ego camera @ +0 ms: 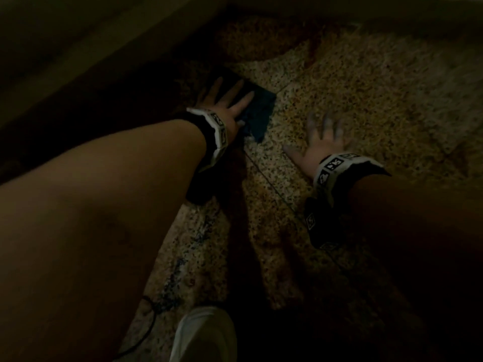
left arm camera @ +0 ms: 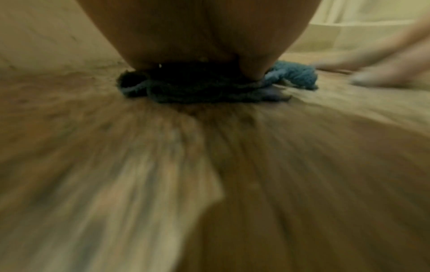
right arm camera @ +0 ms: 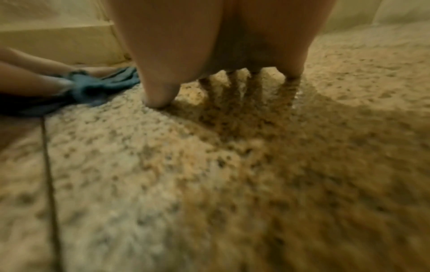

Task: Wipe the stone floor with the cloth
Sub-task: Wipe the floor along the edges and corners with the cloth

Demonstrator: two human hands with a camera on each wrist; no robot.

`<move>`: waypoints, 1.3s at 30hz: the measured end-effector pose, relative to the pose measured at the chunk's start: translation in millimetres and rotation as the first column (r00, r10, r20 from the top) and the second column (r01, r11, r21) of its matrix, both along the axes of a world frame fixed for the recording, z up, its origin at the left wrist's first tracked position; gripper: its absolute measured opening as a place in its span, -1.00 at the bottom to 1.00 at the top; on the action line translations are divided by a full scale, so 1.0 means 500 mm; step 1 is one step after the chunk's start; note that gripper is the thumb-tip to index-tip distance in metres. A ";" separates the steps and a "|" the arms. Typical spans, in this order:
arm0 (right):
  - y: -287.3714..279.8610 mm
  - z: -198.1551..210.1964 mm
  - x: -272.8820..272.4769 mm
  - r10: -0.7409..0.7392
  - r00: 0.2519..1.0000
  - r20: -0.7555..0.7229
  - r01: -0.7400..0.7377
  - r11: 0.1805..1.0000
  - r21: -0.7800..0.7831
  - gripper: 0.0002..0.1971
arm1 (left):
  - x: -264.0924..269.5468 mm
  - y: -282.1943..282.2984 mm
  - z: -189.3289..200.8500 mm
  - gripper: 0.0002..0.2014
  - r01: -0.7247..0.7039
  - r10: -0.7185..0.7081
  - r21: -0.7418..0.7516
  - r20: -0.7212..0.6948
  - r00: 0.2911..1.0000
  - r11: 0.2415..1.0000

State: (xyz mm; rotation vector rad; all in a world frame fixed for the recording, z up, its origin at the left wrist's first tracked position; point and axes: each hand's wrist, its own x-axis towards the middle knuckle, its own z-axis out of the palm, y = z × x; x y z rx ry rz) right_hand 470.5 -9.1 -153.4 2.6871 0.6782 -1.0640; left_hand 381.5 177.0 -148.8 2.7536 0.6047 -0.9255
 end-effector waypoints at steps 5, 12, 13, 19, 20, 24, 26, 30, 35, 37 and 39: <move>0.008 -0.010 0.012 -0.007 0.999 -0.044 0.004 0.997 -0.071 -0.06 | 0.059 0.025 -0.017 -0.43 -0.019 0.021 -0.033 0.056 0.998 0.999; 0.008 -0.006 0.019 -0.027 0.995 -0.094 0.021 0.998 -0.061 -0.06 | 0.067 0.025 -0.023 -0.40 -0.051 0.054 -0.032 0.097 0.994 0.998; 0.006 -0.007 0.022 -0.034 0.995 -0.096 0.028 0.998 -0.063 -0.06 | 0.056 0.020 -0.024 -0.40 -0.062 0.065 -0.038 0.081 0.995 0.997; 0.014 -0.001 0.013 -0.043 0.997 -0.066 0.039 0.997 -0.060 -0.06 | -0.035 -0.001 0.001 -0.43 -0.131 0.129 -0.038 -0.058 0.990 0.991; 0.015 -0.001 0.011 -0.035 0.998 -0.054 0.031 0.997 -0.070 -0.06 | -0.048 0.001 0.000 -0.42 -0.129 0.127 -0.033 -0.066 0.990 0.991; 0.024 -0.002 0.011 -0.007 1.000 -0.022 0.004 0.993 -0.121 -0.05 | -0.070 0.006 -0.008 -0.42 -0.146 0.145 -0.007 -0.074 0.987 0.989; 0.025 -0.002 0.014 -0.003 1.000 -0.023 0.000 0.992 -0.123 -0.05 | -0.065 0.011 -0.008 -0.42 -0.146 0.144 -0.011 -0.071 0.987 0.989; 0.023 -0.001 0.016 -0.009 0.999 -0.046 0.004 0.993 -0.116 -0.05 | -0.041 0.043 -0.014 -0.40 -0.111 0.110 -0.007 -0.047 0.993 0.994; 0.021 -0.001 0.017 -0.034 0.997 -0.076 0.024 0.992 -0.121 -0.06 | 0.016 0.077 -0.003 -0.38 -0.129 0.129 0.039 -0.007 0.992 0.991; 0.021 0.004 0.018 -0.048 0.994 -0.097 0.036 0.992 -0.121 -0.07 | 0.026 0.075 -0.003 -0.40 -0.154 0.154 0.042 -0.004 0.988 0.987; 0.021 0.007 0.020 -0.058 0.992 -0.112 0.044 0.992 -0.119 -0.07 | 0.028 0.072 -0.005 -0.40 -0.166 0.166 0.029 -0.004 0.986 0.986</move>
